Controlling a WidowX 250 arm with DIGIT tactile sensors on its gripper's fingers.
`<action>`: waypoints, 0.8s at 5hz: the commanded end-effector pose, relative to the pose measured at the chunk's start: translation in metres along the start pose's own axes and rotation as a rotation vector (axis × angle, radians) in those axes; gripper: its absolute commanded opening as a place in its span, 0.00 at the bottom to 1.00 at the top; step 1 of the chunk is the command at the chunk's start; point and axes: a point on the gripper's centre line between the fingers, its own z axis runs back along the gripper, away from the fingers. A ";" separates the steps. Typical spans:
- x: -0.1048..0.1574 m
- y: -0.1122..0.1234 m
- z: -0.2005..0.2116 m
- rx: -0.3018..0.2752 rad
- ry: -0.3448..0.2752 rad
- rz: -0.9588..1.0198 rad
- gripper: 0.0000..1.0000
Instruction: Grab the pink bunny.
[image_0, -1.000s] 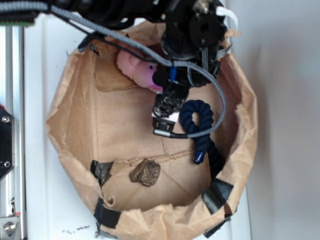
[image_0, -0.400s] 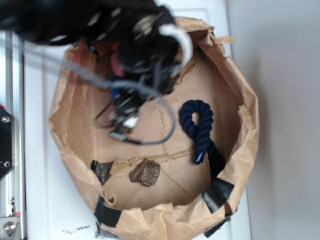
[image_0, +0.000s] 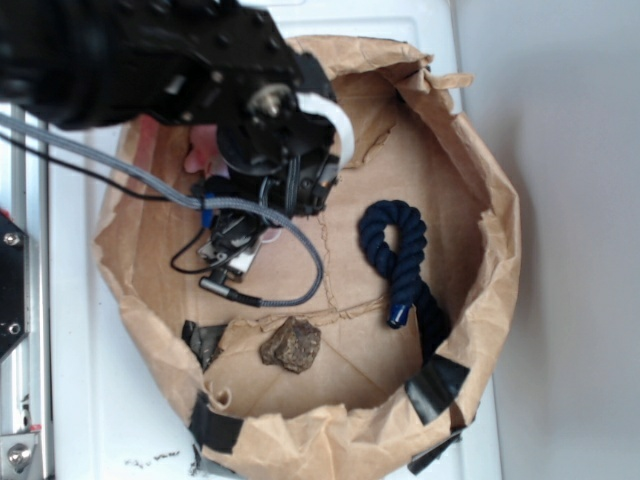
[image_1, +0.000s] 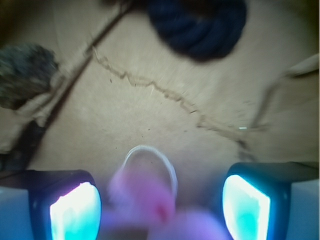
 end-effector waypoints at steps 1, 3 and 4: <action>0.008 0.010 0.002 0.012 -0.019 0.051 1.00; 0.004 0.002 -0.003 0.044 -0.008 0.053 0.00; 0.006 0.001 0.003 0.041 -0.029 0.051 0.00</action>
